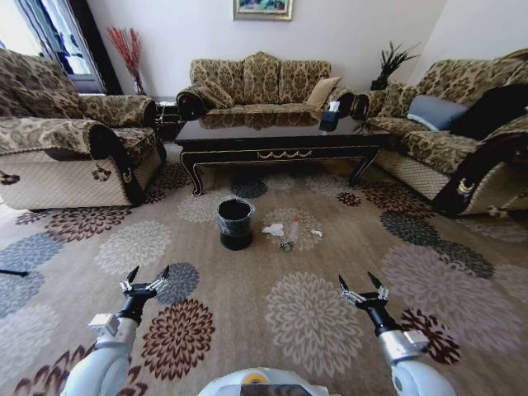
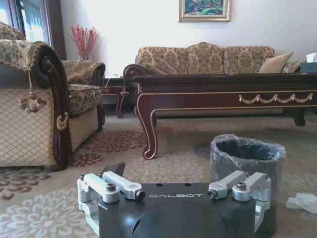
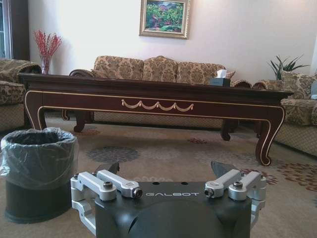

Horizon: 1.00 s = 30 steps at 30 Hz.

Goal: Move to the front of the table and pick up the trash from the floor, then place it into the trash bin.

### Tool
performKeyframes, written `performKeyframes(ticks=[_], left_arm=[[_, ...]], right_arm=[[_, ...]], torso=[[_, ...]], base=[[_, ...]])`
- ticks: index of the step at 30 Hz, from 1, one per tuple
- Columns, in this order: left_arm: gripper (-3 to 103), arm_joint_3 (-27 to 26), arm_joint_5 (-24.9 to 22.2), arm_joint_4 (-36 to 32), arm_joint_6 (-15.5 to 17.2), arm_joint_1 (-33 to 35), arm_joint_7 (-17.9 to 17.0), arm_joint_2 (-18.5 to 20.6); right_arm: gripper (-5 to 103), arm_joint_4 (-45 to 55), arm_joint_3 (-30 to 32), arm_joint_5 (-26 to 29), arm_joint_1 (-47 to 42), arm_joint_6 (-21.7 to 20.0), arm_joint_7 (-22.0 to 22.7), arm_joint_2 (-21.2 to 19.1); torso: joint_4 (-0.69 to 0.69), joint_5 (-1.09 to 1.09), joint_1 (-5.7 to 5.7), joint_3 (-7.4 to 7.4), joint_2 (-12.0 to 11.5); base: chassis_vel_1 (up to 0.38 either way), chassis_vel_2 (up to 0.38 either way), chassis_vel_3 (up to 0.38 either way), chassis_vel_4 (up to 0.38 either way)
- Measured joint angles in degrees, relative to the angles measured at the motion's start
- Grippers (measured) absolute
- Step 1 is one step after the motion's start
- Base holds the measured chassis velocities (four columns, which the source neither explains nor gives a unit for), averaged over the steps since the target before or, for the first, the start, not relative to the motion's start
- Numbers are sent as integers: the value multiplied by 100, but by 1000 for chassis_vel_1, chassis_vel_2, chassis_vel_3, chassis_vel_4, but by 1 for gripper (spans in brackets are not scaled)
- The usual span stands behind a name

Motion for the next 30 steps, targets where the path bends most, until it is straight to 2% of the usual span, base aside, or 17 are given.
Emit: performKeyframes(ticks=[30], left_arm=[[100, -24, 32, 30, -34, 9, -2, 3]], right_arm=[[100, 25, -34, -104, -38, 14, 13, 60]], torso=[[1, -1, -1, 1, 3]], base=[[-229, 231, 243, -232]])
